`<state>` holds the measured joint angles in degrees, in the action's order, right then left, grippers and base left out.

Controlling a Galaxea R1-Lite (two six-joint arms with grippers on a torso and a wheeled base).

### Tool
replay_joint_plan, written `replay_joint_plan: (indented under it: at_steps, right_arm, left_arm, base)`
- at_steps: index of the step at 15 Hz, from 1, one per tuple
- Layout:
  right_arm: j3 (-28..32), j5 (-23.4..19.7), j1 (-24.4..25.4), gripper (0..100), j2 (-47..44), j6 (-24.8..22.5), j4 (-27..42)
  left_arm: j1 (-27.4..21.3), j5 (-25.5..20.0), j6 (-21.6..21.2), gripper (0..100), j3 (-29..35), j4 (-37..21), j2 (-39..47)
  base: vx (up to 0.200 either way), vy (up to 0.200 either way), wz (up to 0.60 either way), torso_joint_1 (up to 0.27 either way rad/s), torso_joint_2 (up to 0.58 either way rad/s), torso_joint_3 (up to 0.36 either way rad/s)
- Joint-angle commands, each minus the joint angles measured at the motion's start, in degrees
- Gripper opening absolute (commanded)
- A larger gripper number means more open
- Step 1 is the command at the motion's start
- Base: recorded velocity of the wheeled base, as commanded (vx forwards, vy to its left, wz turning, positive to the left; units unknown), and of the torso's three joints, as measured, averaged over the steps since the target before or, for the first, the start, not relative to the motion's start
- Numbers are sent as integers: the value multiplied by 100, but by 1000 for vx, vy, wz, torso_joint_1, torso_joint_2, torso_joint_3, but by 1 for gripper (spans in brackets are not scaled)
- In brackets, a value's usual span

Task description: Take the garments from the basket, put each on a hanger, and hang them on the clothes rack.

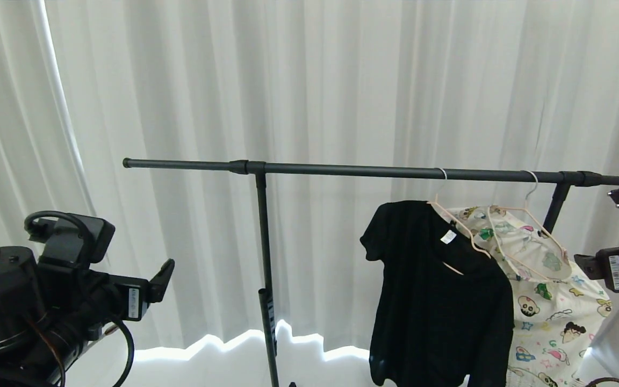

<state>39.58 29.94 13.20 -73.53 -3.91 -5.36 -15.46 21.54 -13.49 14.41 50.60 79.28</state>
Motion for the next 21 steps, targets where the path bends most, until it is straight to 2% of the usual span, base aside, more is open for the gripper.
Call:
replay_joint_plan:
  at_steps: [1, 9, 13, 18, 21]
  right_arm:
    - [-214, -6, -204, 100, 50, -118, -299]
    - [-531, 3, -222, 100, 190, -241, -545]
    - [-645, 3, -222, 100, 199, -241, -958]
    - [-698, 3, -222, 100, 322, -241, -1046]
    - [-1102, 12, -222, 100, 762, -250, -1054]
  left_arm:
    - [148, -10, -4, 100, 18, -7, -158]
    - [148, -10, -13, 100, -158, -7, -430]
    - [227, -10, -13, 100, -272, -7, -510]
    - [324, -1, -13, 100, -386, 2, -650]
    - [333, 78, -13, 100, -1019, -7, -1336]
  base:
    - [-200, 0, 0, 2, -7, 7]
    - [-200, 0, 0, 0, 4, 3]
    - [0, 0, 0, 0, 0, 0]
    - [0, 0, 0, 0, 0, 0]
    - [0, 0, 0, 0, 0, 0]
